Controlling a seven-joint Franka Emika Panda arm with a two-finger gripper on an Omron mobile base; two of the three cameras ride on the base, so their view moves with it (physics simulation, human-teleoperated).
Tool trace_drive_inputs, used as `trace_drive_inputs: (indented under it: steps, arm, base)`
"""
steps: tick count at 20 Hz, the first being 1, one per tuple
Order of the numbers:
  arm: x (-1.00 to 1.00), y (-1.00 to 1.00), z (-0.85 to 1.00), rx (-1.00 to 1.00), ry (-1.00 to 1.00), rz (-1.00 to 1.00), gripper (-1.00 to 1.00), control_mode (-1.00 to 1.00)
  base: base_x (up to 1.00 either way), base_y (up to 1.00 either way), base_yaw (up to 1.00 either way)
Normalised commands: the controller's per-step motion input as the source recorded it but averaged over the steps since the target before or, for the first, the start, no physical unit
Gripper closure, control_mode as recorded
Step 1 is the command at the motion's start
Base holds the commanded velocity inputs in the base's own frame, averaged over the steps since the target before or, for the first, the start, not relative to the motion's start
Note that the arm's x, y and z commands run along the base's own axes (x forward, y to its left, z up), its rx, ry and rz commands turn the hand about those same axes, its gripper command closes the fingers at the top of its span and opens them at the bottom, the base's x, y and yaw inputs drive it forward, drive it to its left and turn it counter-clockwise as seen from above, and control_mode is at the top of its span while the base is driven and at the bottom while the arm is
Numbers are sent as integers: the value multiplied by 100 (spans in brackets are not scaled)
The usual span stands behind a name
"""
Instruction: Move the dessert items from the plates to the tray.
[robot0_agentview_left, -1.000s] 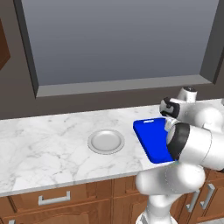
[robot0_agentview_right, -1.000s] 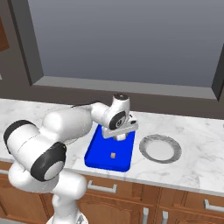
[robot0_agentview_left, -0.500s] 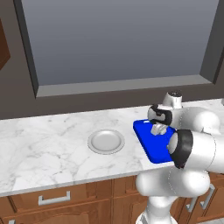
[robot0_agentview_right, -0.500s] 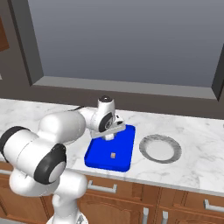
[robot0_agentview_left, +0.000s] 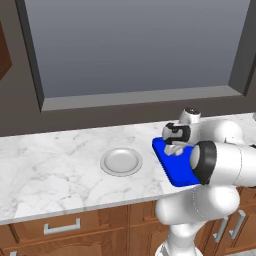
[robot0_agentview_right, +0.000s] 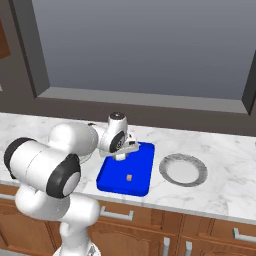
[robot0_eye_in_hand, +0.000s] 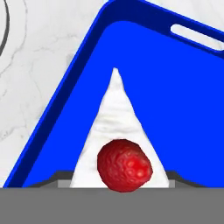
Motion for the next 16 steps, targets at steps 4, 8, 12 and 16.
trace_drive_inputs:
  steps: [4, 8, 12, 16]
  arm:
    - [9, 0, -5, 14, 3, -10, 100, -100]
    - [1, 0, -14, 9, 0, -8, 100, -100]
    - [0, 0, -29, 0, 0, -9, 100, -100]
    - [0, -8, -33, 0, 0, -2, 100, -100]
  base:
    - [0, 0, 0]
    - [0, 0, 0]
    - [0, 0, 0]
    - [0, 0, 0]
